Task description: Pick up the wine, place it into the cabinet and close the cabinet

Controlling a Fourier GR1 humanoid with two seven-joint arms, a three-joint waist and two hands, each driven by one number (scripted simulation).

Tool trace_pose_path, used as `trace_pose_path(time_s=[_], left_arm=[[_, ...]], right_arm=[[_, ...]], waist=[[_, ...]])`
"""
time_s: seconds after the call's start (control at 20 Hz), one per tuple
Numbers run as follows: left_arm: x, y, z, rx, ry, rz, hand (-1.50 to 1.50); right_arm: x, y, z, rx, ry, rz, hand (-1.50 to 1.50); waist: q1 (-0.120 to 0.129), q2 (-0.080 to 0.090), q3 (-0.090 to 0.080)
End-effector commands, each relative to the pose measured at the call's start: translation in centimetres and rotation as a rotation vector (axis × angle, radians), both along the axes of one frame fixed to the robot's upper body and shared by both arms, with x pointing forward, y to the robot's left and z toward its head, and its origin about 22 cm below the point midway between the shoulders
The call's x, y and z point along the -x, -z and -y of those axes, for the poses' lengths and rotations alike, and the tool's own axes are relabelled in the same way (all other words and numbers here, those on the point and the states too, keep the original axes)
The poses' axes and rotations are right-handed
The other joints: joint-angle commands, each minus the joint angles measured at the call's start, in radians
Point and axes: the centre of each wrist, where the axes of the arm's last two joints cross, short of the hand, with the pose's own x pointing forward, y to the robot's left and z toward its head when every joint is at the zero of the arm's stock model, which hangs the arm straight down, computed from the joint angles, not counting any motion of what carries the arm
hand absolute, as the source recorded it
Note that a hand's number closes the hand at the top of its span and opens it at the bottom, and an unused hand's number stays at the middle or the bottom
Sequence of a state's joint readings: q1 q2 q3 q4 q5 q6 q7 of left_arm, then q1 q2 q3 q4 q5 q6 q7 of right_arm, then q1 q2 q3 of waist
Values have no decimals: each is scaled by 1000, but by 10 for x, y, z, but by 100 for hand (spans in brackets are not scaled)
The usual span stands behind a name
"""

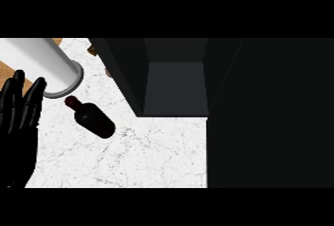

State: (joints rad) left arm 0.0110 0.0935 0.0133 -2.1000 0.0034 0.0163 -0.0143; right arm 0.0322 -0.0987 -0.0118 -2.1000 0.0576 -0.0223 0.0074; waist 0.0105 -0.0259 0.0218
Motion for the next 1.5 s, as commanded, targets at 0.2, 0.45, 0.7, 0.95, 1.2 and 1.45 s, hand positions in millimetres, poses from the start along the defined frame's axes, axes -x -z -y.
trace_pose_path(time_s=[0.2,0.45,0.7,0.95,1.2,1.45], left_arm=[[-17,4,-42,-52,439,-4,-150],[-19,18,-67,122,629,-193,-150],[-35,-13,-109,151,686,-214,-150],[-23,-47,-122,143,693,-243,-150],[-23,-53,-123,162,703,-264,-150],[-19,-53,-108,169,678,-300,-150]], right_arm=[[20,-13,-14,-45,-116,31,-150],[37,-20,-21,-19,-332,-58,-150],[65,-57,-30,-31,-348,-61,-150],[67,-83,-27,-32,-322,-65,-150],[78,-100,-38,-41,-340,-74,-150],[71,-121,-32,-47,-336,-92,-150]], waist=[[-34,26,-26],[-26,22,-24],[-19,24,-23],[-6,24,-22],[-9,23,-23],[-11,24,-22]])
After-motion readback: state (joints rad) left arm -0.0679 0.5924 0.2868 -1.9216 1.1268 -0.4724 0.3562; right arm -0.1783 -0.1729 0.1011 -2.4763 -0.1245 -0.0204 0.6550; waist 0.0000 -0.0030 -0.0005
